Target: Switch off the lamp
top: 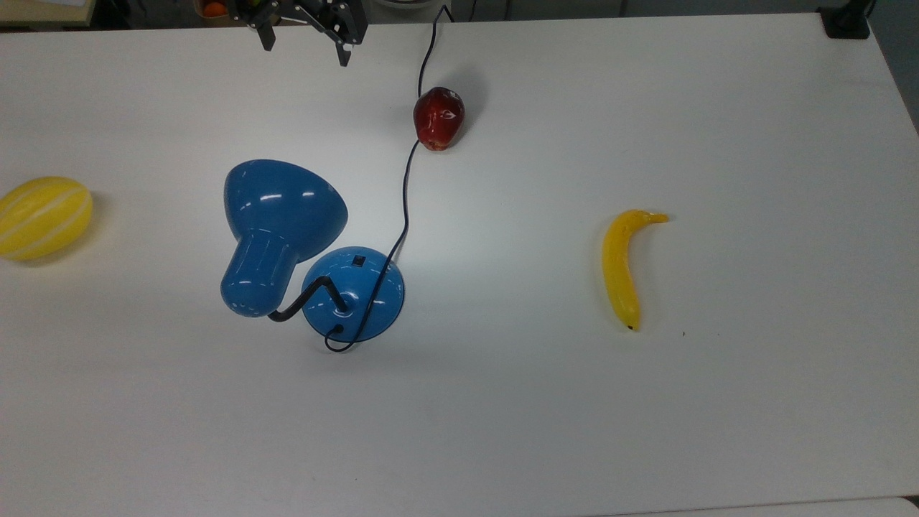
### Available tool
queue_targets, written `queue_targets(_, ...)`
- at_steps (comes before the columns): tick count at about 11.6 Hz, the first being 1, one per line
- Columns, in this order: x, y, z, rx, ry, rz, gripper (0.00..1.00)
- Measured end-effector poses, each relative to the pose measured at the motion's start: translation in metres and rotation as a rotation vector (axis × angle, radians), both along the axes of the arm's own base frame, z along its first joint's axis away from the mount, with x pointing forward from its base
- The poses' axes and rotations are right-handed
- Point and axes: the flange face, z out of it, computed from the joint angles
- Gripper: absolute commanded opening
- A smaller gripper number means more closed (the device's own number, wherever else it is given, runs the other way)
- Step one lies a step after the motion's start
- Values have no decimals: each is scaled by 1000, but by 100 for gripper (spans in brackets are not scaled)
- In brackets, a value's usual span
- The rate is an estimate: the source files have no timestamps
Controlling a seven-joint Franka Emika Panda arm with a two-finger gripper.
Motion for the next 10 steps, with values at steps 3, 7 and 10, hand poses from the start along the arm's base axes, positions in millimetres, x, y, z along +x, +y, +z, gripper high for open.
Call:
queue_targets(3, 0, 0, 0, 0, 0, 4, 100)
queue_targets(7, -1, -1, 0, 1, 6, 10, 100)
queue_targets(10, -5, -4, 4, 4, 45, 8, 95)
